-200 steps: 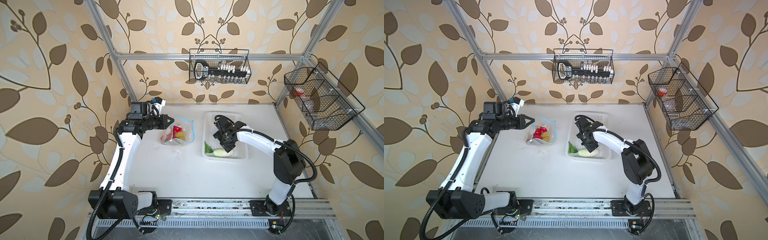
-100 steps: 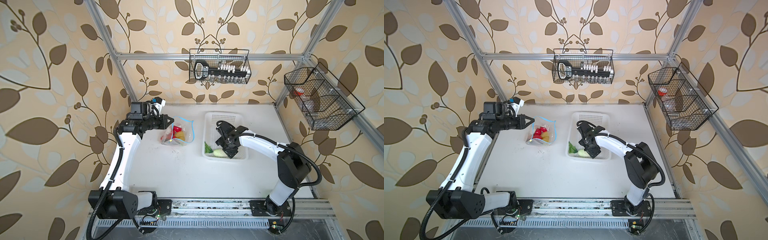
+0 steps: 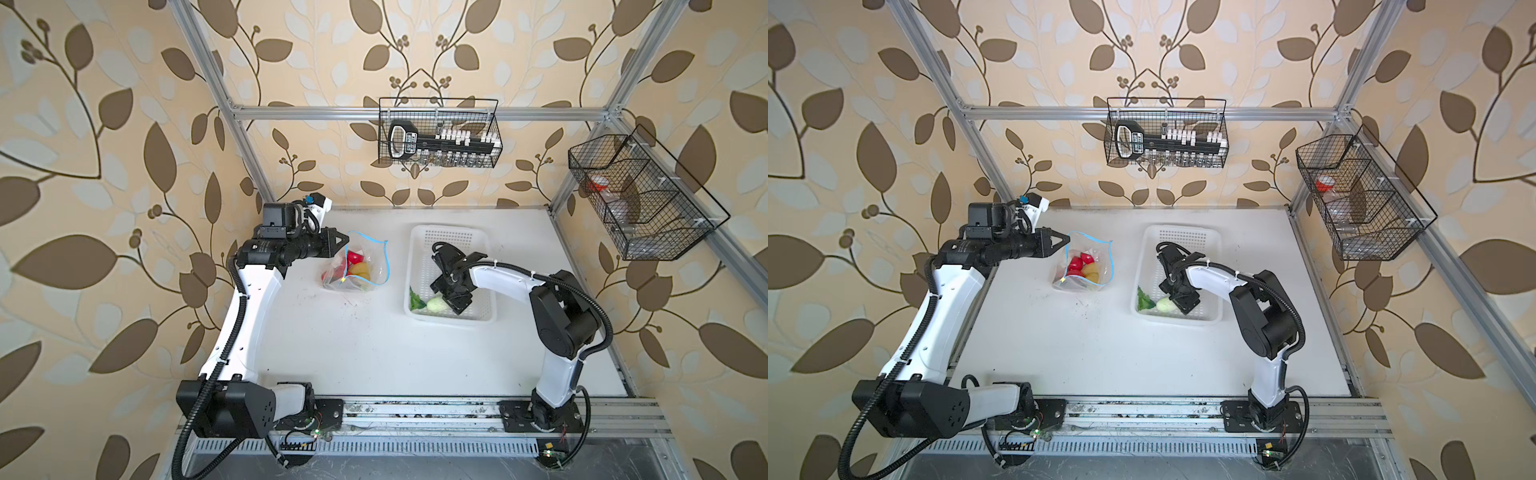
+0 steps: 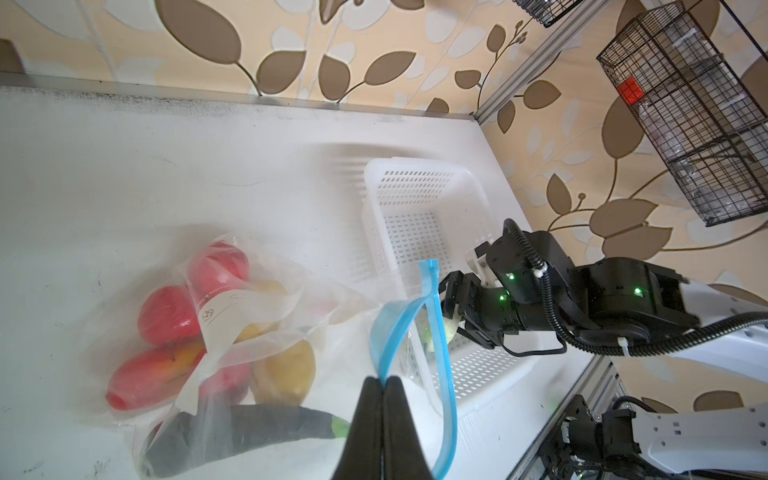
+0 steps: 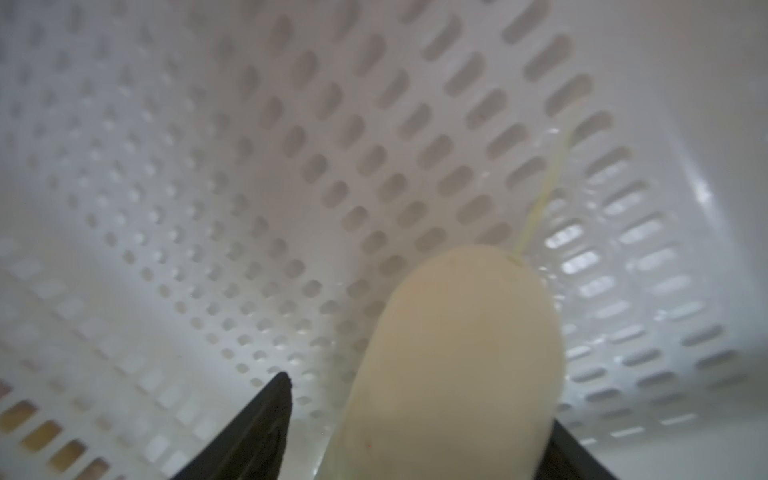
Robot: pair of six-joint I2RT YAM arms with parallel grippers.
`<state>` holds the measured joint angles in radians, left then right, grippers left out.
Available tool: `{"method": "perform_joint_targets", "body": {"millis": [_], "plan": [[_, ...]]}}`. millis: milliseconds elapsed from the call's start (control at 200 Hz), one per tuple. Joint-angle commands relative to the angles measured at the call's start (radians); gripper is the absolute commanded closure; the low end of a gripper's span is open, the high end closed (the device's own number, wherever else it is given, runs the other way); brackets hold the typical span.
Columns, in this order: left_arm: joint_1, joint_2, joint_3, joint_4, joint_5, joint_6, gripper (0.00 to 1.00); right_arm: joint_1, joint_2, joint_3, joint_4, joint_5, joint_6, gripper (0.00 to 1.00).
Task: Place the food in the zip-top bag and seal the zipper
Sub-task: 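Lower the open right gripper onto the pale leafy vegetable's body, then close the right gripper on the pale vegetable's end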
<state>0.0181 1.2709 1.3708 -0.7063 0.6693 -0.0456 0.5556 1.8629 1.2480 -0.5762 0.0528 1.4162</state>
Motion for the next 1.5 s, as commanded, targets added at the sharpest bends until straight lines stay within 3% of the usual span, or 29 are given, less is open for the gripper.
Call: {"method": "perform_joint_targets", "body": {"millis": [0, 190, 430, 580, 730, 890, 1105, 1315, 1405, 1495], "plan": [[-0.012, -0.005, 0.007, 0.029, -0.005, -0.022, 1.00, -0.007, -0.088, -0.079, 0.178, 0.039, 0.008, 0.34], [-0.016, -0.002, -0.002, 0.033, -0.017, -0.023, 1.00, -0.034, -0.093, -0.078, 0.202, 0.030, -0.036, 0.48], [-0.017, -0.022, -0.026, 0.042, -0.033, -0.023, 1.00, -0.038, -0.116, -0.088, 0.268, 0.039, -0.115, 0.50], [-0.017, -0.018, -0.029, 0.036, -0.035, -0.023, 1.00, -0.061, -0.050, -0.035, 0.214, -0.013, -0.155, 0.44], [-0.017, -0.019, -0.036, 0.037, -0.038, -0.022, 1.00, -0.056, 0.054, 0.098, 0.110, -0.001, -0.289, 0.33], [-0.017, -0.019, -0.038, 0.041, -0.042, -0.023, 1.00, -0.047, 0.097, 0.132, 0.059, 0.047, -0.387, 0.00], [-0.017, -0.013, -0.044, 0.044, -0.047, -0.023, 1.00, -0.036, 0.071, 0.147, 0.041, 0.135, -0.468, 0.00], [-0.017, -0.012, -0.052, 0.048, -0.051, -0.022, 1.00, -0.043, 0.087, 0.162, 0.010, 0.145, -0.520, 0.23], [-0.017, -0.015, -0.048, 0.041, -0.060, -0.013, 1.00, -0.058, 0.110, 0.163, 0.023, 0.094, -0.536, 0.35], [-0.017, -0.016, -0.042, 0.026, -0.066, -0.001, 1.00, -0.062, 0.132, 0.173, 0.026, 0.074, -0.555, 0.40]]}}
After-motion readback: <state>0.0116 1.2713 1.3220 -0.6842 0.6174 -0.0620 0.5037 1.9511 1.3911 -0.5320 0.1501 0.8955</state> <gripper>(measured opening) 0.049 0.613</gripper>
